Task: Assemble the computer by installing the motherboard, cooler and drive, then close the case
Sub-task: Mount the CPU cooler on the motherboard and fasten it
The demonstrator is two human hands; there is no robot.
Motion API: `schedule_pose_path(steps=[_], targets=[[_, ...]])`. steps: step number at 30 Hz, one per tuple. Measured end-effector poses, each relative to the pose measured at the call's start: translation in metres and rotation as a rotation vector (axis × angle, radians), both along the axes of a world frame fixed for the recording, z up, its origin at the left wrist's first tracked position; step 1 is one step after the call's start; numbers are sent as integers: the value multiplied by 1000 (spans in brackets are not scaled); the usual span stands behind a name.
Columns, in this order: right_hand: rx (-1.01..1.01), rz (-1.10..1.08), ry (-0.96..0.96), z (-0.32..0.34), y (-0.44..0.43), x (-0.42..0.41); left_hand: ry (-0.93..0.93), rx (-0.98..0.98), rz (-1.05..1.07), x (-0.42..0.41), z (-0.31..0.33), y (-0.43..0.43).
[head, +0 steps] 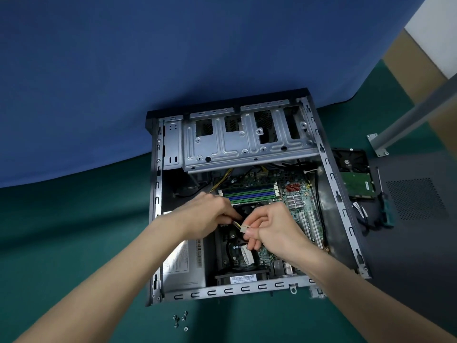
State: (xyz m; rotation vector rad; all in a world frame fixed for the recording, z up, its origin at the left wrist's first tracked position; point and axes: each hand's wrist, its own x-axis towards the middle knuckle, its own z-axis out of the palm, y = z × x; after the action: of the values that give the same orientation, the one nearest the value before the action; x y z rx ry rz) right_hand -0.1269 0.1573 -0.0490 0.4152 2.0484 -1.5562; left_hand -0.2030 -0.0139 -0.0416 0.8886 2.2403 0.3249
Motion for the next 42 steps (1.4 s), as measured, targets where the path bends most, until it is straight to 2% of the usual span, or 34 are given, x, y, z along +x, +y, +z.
schedule_pose_path(steps=[3, 6, 11, 12, 16, 20, 23, 25, 29, 35, 37, 38, 41, 42], targets=[[-11, -87, 19, 2, 2, 3, -38, -95, 78, -14, 0, 2], [6, -132, 39, 2, -2, 5, -6, -12, 135, -20, -3, 3], [-63, -272, 12, -3, -7, 3, -248, -5, 117, -29, -2, -6], [-84, -307, 3, -3, -8, 3, -248, 14, 142, -29, -1, -6], [-156, -406, -74, -6, -14, 2, -67, 100, 290, -21, -4, -6], [-267, -506, -181, -8, -15, 4, 14, 99, 283, -12, -7, -6], [-335, -577, -252, -7, -17, 6, 144, 122, 241, 0, -7, -7], [-329, -572, -243, -7, -16, 6, 154, 132, 200, 5, -6, -10], [-283, -530, -174, -5, -17, 9, -115, 167, 188, -3, 7, -8], [-336, -456, -137, -2, -19, 10, -87, 122, 186, -1, 10, 11], [-265, -338, -102, -2, -12, 9, -34, 100, 218, 7, 7, 8], [-149, -264, -41, -5, -7, 8, 2, 76, 206, 11, 6, 8], [408, -24, 289, -12, 11, 1, 82, -56, 64, 26, 2, 13], [507, 85, 380, -14, 15, -2, 85, -96, 5, 31, 0, 17]])
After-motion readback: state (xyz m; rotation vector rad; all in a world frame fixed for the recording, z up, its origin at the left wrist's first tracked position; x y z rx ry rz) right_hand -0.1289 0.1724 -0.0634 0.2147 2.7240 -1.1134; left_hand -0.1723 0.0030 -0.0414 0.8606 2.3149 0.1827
